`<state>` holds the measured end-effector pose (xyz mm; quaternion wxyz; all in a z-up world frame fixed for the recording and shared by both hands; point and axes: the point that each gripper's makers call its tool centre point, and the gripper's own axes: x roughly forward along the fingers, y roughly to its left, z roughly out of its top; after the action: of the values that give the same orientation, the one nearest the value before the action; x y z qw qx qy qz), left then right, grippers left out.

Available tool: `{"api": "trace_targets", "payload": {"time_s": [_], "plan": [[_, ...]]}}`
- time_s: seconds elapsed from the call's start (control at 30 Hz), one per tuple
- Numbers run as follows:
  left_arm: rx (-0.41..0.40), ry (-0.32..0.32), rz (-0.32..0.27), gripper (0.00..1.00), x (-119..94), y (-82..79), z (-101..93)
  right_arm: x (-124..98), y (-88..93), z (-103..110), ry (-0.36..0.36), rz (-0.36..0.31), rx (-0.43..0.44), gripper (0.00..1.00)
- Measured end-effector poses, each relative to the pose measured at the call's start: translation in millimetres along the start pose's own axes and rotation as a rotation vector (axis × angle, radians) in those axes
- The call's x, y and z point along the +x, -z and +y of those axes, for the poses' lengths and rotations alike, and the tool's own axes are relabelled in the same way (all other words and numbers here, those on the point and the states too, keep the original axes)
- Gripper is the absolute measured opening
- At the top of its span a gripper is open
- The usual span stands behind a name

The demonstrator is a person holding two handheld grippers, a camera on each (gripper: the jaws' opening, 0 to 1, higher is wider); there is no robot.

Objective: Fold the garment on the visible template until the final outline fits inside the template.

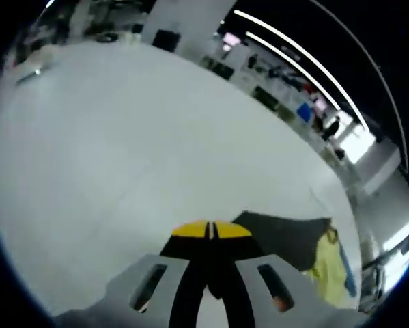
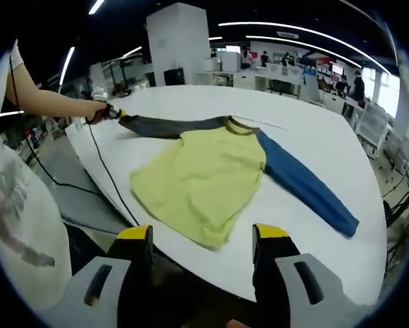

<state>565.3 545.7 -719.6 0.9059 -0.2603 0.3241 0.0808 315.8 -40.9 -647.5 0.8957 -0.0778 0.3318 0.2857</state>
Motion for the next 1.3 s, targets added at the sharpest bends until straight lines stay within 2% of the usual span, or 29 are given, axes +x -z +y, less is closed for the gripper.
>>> {"api": "trace_targets", "payload": {"time_s": [0.2,0.7,1.03,1.3], "plan": [[0.007,-0.012,0.009,0.00,1.3,5.9,2.9,5.8,-1.6,3.5,-0.018,0.014,-0.015,0.58],[-0.029,-0.076,0.017,0.00,2.2,20.4,33.7,4.8,1.4,1.4,-0.017,0.042,-0.031,0.58],[-0.007,-0.078,0.013,0.00,-4.1,21.5,38.2,15.3,-5.4,12.7,-0.048,0.033,-0.051,0.58],[0.018,-0.056,-0.002,0.00,-6.6,17.3,30.7,15.8,-6.1,12.7,-0.050,0.030,-0.057,0.59]]}}
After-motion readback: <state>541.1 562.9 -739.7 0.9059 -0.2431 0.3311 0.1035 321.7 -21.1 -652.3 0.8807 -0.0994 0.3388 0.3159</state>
